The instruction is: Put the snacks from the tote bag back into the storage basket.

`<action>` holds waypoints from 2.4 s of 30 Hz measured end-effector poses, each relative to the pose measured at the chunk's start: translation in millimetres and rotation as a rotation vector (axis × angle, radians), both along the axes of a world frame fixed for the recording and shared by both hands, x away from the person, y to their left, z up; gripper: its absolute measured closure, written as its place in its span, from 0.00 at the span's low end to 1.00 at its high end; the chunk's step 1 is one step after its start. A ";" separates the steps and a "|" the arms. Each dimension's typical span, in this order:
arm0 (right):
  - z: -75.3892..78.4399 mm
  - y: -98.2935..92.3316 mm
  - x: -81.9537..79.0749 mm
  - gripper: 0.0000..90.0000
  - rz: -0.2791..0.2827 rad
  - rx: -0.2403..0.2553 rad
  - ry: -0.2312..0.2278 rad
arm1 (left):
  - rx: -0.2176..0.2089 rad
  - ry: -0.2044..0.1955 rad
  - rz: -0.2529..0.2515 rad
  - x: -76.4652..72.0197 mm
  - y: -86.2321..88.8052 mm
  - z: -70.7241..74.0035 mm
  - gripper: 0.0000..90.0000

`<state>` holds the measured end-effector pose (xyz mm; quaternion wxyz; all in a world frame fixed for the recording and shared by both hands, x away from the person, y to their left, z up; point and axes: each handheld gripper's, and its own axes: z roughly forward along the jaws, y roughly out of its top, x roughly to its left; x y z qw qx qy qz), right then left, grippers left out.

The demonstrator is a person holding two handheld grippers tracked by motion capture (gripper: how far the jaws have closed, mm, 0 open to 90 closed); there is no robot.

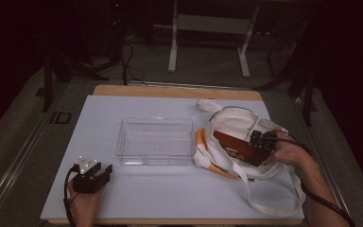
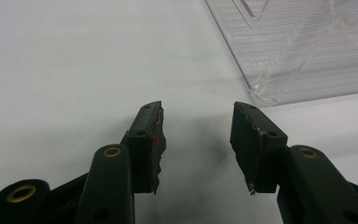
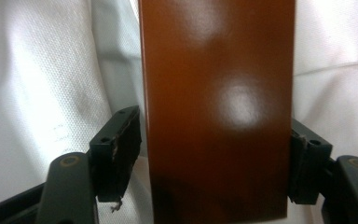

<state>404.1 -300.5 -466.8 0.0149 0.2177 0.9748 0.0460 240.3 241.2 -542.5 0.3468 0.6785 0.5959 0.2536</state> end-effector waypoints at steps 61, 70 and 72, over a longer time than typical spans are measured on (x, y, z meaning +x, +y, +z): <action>2.4 -2.5 7.2 0.48 0.036 -0.024 0.086 | -0.002 -0.001 0.002 0.0 0.0 0.0 0.60; 11.4 -5.5 6.9 0.48 0.040 -0.011 0.063 | -0.002 -0.001 0.002 -0.1 0.1 0.0 0.60; 13.8 -6.1 6.7 0.48 0.038 -0.010 0.060 | -0.002 0.000 0.001 -0.1 0.1 0.0 0.60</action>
